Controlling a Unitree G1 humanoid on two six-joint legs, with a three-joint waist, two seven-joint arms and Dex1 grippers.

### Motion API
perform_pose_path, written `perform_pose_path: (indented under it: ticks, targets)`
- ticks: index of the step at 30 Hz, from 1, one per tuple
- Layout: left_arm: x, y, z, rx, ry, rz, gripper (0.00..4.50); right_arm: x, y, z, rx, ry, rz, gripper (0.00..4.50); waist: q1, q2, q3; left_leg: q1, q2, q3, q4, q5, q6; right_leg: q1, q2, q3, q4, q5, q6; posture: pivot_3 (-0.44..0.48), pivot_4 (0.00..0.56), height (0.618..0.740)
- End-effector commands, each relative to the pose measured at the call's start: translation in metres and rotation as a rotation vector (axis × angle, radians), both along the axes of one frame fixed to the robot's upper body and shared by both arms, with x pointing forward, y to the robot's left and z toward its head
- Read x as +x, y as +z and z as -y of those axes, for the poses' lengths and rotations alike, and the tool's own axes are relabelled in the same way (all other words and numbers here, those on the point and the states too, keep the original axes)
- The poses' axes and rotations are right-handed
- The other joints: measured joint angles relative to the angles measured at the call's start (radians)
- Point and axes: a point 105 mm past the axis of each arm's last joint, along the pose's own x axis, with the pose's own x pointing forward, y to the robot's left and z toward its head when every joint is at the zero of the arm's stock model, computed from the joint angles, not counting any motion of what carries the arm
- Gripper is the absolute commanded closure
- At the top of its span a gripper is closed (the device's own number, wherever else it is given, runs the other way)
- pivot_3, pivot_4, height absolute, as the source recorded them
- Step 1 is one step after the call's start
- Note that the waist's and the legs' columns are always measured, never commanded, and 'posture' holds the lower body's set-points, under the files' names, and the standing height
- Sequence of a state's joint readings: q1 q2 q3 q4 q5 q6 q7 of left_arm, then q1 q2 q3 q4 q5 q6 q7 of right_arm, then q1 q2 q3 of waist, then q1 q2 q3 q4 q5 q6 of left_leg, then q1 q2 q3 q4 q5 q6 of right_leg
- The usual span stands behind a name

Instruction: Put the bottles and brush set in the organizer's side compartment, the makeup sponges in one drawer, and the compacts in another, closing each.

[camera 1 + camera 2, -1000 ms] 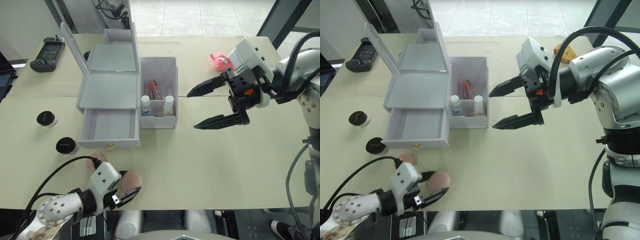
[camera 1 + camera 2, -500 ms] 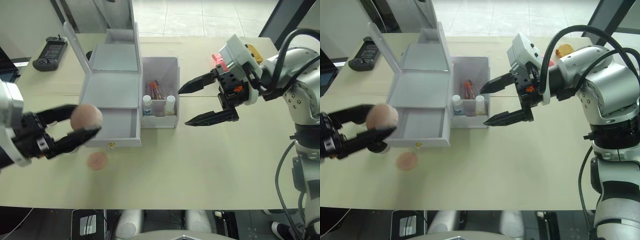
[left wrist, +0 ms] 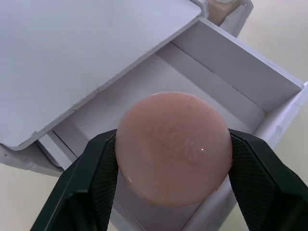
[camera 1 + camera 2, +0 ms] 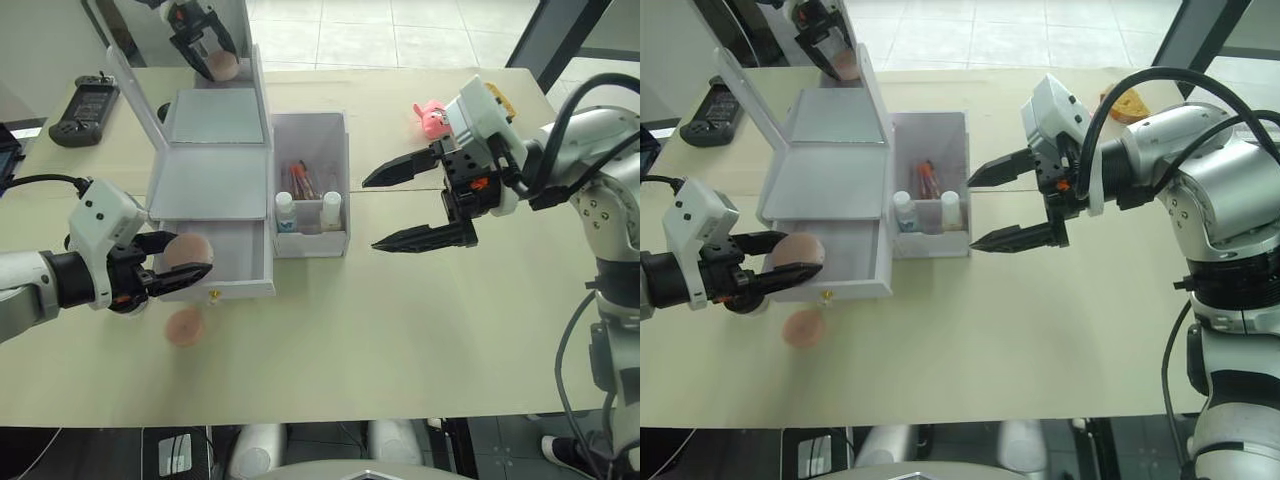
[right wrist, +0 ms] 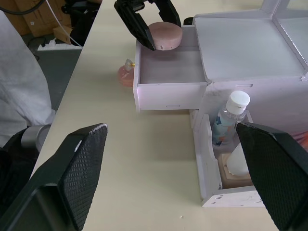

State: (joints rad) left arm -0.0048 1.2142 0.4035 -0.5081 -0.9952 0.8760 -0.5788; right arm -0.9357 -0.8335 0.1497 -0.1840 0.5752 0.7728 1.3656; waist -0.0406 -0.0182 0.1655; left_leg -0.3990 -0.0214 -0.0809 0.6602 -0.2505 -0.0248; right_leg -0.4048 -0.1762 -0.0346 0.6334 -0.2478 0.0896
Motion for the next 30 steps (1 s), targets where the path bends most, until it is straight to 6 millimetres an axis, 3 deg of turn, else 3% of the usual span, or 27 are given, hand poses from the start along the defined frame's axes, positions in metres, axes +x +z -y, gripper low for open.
perform_pose_path:
  ticks: [1, 9, 14, 20, 25, 27, 30]
  targets:
    - [0.007, 0.003, -0.003, 0.010, 0.039, 0.039, 1.54, -0.004, 0.010, 0.001, 0.016, 0.000, 0.039, 0.00, 0.002, 0.000, 0.000, 0.000, 0.000, 0.000, 0.000, 0.000, 0.000, 0.000, 0.000, 0.000, 0.000, 0.000, 0.000, 0.000, 0.150, 0.740]
    - [0.002, -0.003, 0.003, 0.003, 0.028, 0.022, 1.54, -0.002, 0.009, 0.000, 0.015, -0.010, 0.044, 0.00, -0.001, 0.000, 0.000, 0.000, 0.000, 0.000, 0.000, 0.000, -0.001, 0.000, 0.000, 0.000, 0.001, 0.000, 0.000, 0.000, 0.150, 0.740]
    - [0.002, 0.009, 0.004, -0.011, 0.030, 0.058, 0.03, -0.001, 0.010, 0.001, 0.018, -0.016, 0.042, 0.00, -0.001, 0.000, 0.000, 0.000, 0.000, 0.000, 0.000, 0.000, -0.001, 0.000, 0.000, 0.000, 0.001, 0.000, 0.000, 0.000, 0.150, 0.740]
    - [-0.008, 0.025, 0.008, -0.022, 0.011, 0.093, 0.03, 0.000, 0.010, 0.002, 0.018, -0.017, 0.040, 0.00, -0.001, 0.000, 0.000, 0.000, 0.000, 0.000, 0.000, 0.001, -0.001, 0.000, 0.000, 0.000, 0.001, 0.000, 0.000, 0.000, 0.150, 0.740]
    - [-0.019, 0.048, 0.019, -0.143, -0.061, 0.159, 0.03, 0.006, 0.010, 0.004, 0.022, -0.012, 0.043, 0.00, 0.000, 0.000, 0.000, 0.000, 0.000, 0.000, 0.001, 0.001, -0.001, 0.000, 0.000, 0.000, 0.001, 0.000, 0.000, 0.000, 0.150, 0.740]
    - [-0.024, 0.060, 0.007, -0.184, -0.038, 0.229, 0.03, 0.010, 0.011, 0.012, 0.052, -0.024, 0.048, 0.00, -0.001, 0.000, 0.000, 0.000, 0.000, 0.000, 0.001, 0.001, -0.001, 0.000, 0.000, 0.001, 0.000, 0.000, 0.000, 0.000, 0.150, 0.740]
    - [-0.031, 0.061, -0.048, -0.173, 0.147, 0.291, 0.03, 0.021, -0.002, 0.040, 0.071, -0.099, 0.061, 0.00, -0.004, 0.000, 0.000, 0.001, 0.000, 0.000, 0.001, 0.001, -0.002, 0.000, 0.000, 0.000, 0.001, 0.000, 0.000, 0.000, 0.150, 0.740]
